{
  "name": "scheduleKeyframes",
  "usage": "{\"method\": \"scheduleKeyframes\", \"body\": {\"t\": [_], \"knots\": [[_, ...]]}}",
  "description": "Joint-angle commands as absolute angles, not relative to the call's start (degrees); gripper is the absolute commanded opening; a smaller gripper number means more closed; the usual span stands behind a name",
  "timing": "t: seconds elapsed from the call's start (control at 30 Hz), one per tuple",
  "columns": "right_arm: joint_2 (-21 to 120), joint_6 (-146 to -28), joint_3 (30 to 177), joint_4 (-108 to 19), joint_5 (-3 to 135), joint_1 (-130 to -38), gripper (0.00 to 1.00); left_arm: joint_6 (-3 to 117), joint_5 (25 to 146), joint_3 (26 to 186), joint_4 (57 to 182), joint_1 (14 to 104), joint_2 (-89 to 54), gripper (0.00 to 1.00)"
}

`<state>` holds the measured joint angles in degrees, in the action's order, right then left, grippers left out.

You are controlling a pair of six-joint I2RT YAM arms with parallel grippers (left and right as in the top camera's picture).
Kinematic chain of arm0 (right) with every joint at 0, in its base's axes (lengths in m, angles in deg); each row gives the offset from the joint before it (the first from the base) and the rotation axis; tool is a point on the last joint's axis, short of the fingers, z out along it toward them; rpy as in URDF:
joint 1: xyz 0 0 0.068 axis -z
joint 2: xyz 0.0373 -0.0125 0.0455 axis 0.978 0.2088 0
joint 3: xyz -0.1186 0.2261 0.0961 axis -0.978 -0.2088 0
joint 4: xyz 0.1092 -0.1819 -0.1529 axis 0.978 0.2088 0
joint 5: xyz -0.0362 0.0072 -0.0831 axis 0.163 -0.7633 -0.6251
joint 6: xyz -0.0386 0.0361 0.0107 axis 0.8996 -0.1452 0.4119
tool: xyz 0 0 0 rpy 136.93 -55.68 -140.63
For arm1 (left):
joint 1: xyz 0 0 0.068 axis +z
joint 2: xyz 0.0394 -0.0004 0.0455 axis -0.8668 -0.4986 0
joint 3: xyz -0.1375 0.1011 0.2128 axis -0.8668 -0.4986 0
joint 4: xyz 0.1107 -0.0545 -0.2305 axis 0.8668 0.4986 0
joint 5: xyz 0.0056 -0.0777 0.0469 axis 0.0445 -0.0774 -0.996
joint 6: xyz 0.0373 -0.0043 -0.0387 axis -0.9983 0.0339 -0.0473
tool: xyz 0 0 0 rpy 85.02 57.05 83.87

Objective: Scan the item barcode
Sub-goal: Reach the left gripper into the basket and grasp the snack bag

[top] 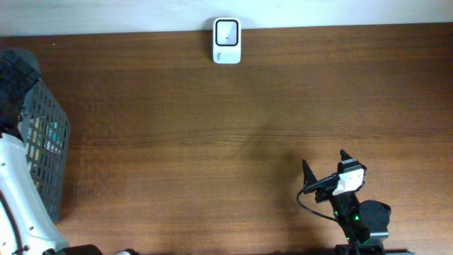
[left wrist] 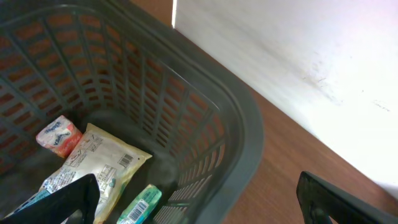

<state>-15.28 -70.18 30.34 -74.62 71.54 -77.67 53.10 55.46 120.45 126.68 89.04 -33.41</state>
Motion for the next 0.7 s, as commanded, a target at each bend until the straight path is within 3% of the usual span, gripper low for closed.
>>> {"method": "scheduleKeyframes", "body": {"t": [0.0,0.4,0.67], "knots": [[-15.45,-70.60,30.03,-74.38,71.43,-78.09,0.99,53.67,55.22,121.65,126.55,89.20,-34.11,0.99],[-15.45,-70.60,30.03,-74.38,71.43,-78.09,0.99,53.76,53.64,121.65,122.37,89.46,-38.77,0.99],[-15.45,-70.60,30.03,-74.38,71.43,-78.09,0.99,60.36,53.51,121.58,137.59,95.27,-38.74,0.99]]}}
